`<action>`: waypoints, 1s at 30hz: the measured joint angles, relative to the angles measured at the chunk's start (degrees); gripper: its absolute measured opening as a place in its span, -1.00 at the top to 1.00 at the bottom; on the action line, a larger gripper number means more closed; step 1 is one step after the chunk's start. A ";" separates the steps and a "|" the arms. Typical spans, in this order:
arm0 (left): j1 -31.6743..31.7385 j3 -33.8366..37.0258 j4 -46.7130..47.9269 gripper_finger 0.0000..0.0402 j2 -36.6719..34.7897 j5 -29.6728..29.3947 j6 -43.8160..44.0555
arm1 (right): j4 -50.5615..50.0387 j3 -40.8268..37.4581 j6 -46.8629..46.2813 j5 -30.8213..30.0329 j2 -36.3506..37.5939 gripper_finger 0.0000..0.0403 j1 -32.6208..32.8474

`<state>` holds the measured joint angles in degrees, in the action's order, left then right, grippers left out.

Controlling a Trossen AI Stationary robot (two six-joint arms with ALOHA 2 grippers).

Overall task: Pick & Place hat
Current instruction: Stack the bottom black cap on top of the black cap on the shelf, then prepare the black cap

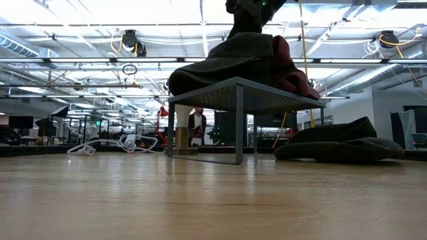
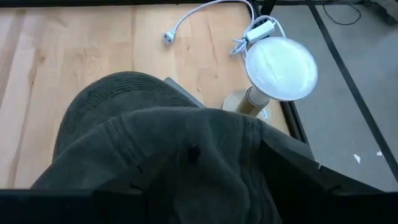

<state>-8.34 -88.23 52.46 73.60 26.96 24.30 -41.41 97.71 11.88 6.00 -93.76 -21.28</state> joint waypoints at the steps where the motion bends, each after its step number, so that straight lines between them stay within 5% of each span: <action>1: 0.00 0.00 -0.02 0.35 0.00 0.00 -0.01 | 0.26 0.00 0.28 0.02 -0.02 -0.06 0.02; 6: 0.00 0.00 -0.02 0.35 0.00 0.00 -0.01 | 9.68 -0.07 1.52 -1.96 2.60 -0.08 1.21; 10: 0.00 0.00 -0.02 0.35 0.00 -0.02 0.03 | 12.13 0.09 -8.61 -9.33 7.35 -0.09 3.71; 22: 0.00 0.00 -0.26 0.35 0.00 -0.04 0.23 | -21.73 0.02 -47.64 -18.07 19.42 0.01 15.50; 30: 0.00 0.00 -0.52 0.35 0.00 -0.06 -0.05 | -43.29 0.00 -59.98 -20.92 22.95 0.04 16.77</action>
<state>-8.34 -88.23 51.94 73.60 26.90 24.25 -84.70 97.71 -48.11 -14.92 -70.81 -4.51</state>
